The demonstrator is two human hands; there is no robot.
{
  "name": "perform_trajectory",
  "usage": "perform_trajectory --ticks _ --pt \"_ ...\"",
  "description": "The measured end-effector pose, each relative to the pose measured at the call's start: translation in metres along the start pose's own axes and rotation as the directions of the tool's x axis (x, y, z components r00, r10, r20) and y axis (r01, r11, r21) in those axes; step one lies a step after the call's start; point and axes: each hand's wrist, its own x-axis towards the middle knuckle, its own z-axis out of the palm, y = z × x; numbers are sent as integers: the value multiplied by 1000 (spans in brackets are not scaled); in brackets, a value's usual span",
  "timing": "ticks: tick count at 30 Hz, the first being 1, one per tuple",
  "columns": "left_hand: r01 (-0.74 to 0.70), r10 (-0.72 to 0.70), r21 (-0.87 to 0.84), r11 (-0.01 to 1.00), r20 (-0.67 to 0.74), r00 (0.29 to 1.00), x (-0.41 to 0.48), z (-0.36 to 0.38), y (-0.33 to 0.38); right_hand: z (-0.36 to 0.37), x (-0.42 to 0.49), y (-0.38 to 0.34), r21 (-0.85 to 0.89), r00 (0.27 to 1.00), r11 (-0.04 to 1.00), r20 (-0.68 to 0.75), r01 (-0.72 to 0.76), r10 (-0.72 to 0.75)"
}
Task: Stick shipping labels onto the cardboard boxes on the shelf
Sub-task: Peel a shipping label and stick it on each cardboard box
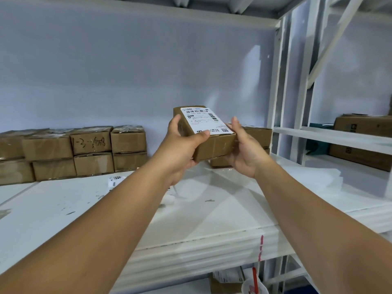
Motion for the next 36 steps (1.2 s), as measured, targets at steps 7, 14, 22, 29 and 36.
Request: perform_trajectory --ticks 7,14,22,29,36 --pt "-39 31 -31 999 -217 976 42 52 -18 -22 7 7 -783 611 622 -492 0 -620" --pt "-65 74 36 997 -377 923 67 79 -43 -39 28 25 -977 721 136 -213 -164 -659" --pt "-35 121 248 968 -338 934 86 79 -45 -74 44 14 -929 809 299 -343 -217 -478" --pt "-72 225 472 879 -277 934 94 75 -53 -77 52 17 -893 807 419 -366 -164 -464" --pt "-98 208 569 817 -131 969 93 70 -65 -74 48 14 -863 809 483 -388 -150 -442"
